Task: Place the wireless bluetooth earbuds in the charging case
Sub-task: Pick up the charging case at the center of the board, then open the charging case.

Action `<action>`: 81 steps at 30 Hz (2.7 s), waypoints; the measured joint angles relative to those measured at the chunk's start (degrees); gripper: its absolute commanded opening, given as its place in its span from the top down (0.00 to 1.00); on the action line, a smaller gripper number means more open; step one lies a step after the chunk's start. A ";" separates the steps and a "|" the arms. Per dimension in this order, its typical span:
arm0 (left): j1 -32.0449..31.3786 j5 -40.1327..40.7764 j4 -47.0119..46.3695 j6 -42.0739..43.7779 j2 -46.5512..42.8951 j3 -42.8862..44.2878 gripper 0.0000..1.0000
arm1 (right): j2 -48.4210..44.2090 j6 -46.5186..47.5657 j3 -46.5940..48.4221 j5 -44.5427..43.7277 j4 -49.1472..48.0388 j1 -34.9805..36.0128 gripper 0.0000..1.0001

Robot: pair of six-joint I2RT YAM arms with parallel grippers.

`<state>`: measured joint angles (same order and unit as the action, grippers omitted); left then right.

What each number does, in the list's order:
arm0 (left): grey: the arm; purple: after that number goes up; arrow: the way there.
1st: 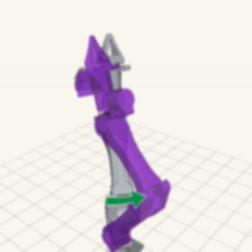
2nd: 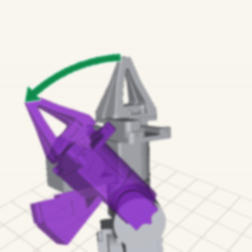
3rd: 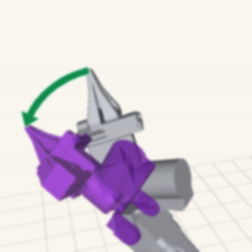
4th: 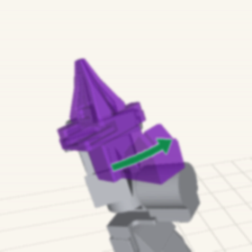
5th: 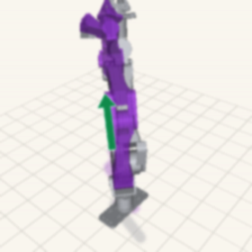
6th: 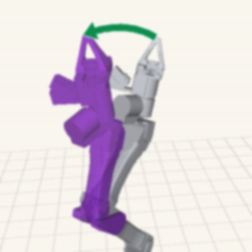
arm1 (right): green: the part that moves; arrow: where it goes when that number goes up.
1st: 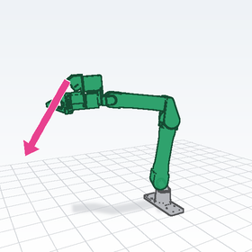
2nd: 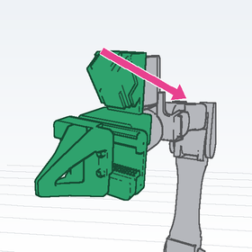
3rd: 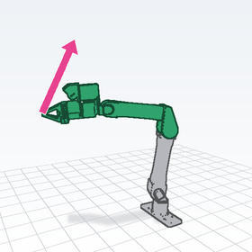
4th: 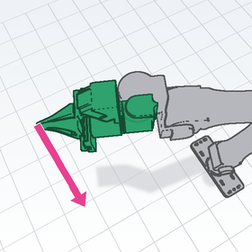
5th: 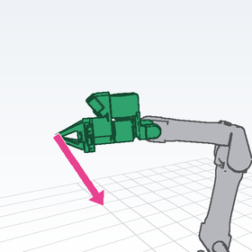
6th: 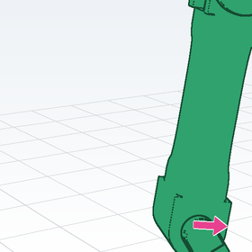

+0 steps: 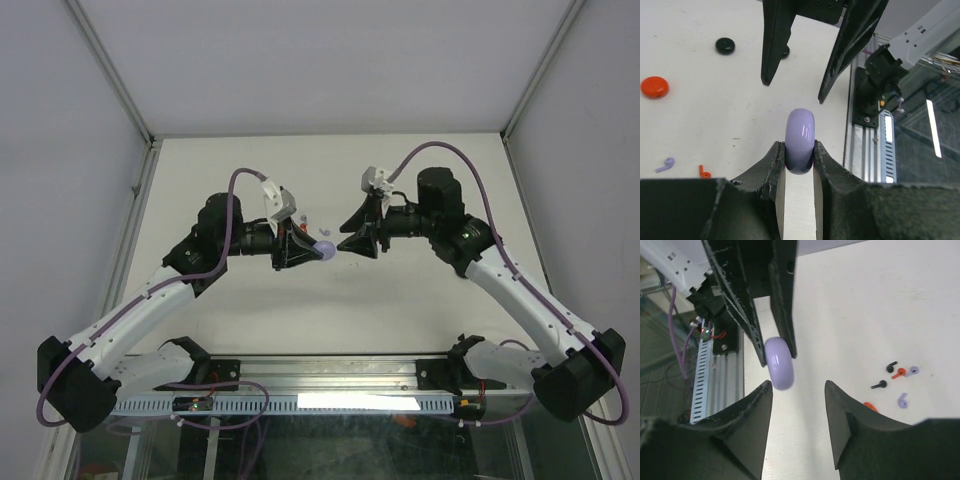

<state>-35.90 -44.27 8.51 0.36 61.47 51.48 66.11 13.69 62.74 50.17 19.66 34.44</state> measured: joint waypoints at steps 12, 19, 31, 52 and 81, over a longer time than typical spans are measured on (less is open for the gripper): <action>0.00 10.97 -25.22 -12.11 -8.07 -12.81 1.00 | -5.11 -13.49 -18.18 -0.37 -31.67 -2.84 0.46; 0.00 10.69 -40.09 -17.55 -6.27 -16.02 1.00 | -5.09 -18.71 -23.47 -1.22 -47.04 -0.48 0.48; -0.04 6.62 -50.60 -21.94 -3.39 -16.11 1.00 | -3.65 -24.92 -24.20 0.70 -61.51 0.74 0.60; -0.24 5.22 -57.11 -23.80 -2.75 -16.79 1.00 | 0.31 -36.76 -24.20 1.70 -74.84 1.18 0.69; -0.87 8.24 -40.17 -18.18 -7.08 -14.73 0.39 | 0.15 -33.53 -22.75 3.63 -61.83 1.05 1.00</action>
<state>-36.77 -36.03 -31.66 -17.82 54.39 36.75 66.26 -19.84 39.99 53.80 -42.17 35.48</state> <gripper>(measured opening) 0.570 0.276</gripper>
